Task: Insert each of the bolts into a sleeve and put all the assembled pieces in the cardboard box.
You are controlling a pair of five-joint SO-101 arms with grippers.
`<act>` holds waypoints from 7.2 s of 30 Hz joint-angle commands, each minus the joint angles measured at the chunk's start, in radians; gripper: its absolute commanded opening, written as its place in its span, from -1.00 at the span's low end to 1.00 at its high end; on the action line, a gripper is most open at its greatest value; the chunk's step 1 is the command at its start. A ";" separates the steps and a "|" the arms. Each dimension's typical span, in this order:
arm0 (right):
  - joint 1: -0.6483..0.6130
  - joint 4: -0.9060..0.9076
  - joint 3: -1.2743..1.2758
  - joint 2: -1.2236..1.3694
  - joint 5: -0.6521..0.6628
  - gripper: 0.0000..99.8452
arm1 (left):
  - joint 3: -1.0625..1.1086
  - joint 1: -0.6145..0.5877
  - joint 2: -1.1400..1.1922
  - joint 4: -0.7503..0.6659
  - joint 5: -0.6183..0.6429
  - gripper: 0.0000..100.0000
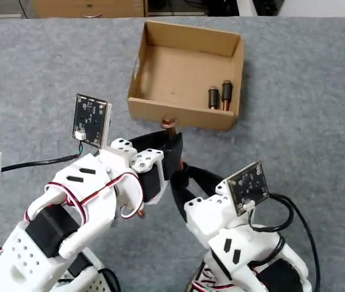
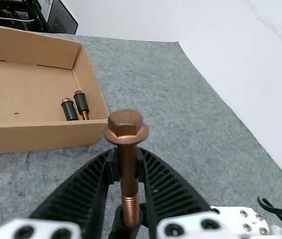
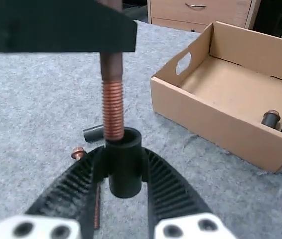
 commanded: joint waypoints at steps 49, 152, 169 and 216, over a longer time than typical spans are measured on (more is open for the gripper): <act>0.197 -0.178 -0.048 -0.058 -0.005 -1.00 | -0.397 -0.405 -0.093 0.262 -0.028 -0.49; 0.303 0.500 -2.721 1.725 0.236 -0.38 | 0.417 -0.839 -0.611 0.606 -0.232 -0.96; 0.065 0.112 -1.555 1.627 -0.144 -0.38 | 0.462 -1.415 -0.610 0.597 -0.239 -0.96; -0.309 -0.367 -1.283 2.292 -1.171 -0.38 | 0.701 -2.156 -0.611 0.514 -0.408 -0.96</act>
